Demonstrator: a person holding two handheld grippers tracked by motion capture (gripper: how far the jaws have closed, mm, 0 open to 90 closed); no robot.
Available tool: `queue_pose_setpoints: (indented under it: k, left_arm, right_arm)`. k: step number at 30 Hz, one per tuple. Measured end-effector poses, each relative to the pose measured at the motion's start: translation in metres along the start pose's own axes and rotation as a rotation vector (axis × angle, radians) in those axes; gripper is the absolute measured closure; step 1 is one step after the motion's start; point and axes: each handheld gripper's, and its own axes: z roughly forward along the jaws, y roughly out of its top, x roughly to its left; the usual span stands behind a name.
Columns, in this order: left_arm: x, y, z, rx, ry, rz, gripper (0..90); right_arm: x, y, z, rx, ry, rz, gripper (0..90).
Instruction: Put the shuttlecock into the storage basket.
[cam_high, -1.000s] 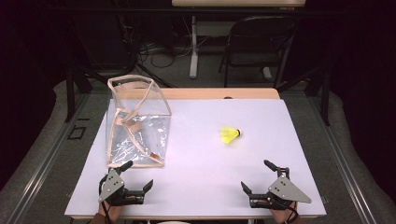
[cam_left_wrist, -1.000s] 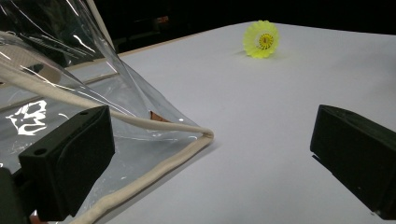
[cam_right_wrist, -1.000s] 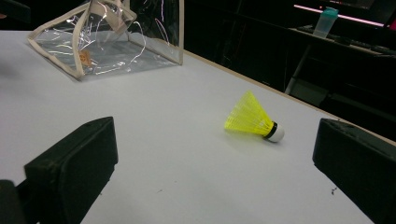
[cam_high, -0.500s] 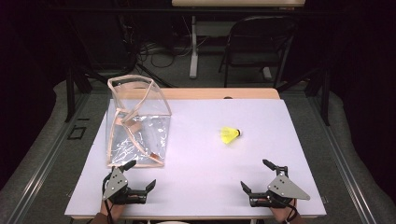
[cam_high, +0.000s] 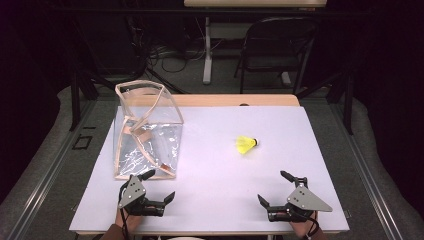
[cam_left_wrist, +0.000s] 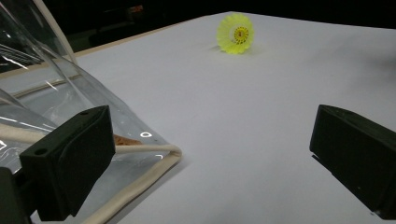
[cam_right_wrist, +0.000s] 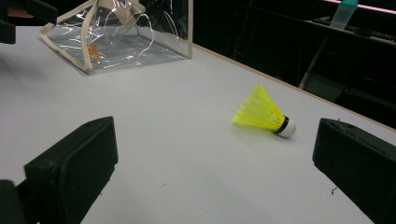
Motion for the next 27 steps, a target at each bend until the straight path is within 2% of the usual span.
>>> queue_pose_setpoints:
  k: [14,24,27]
  left_arm:
    - [0.0,0.015,0.016,0.034,-0.024,0.006,0.0]
    - [-0.009,0.028,0.041,0.063,-0.063,0.034,0.0]
    - [-0.013,0.035,0.053,0.079,-0.074,0.047,0.0]
  right_arm:
    - [0.001,0.0,0.001,0.015,0.009,-0.008,0.0]
    - [0.001,0.0,0.0,0.017,0.011,-0.007,0.0]
    - [0.001,0.0,0.001,0.018,0.009,-0.006,0.0]
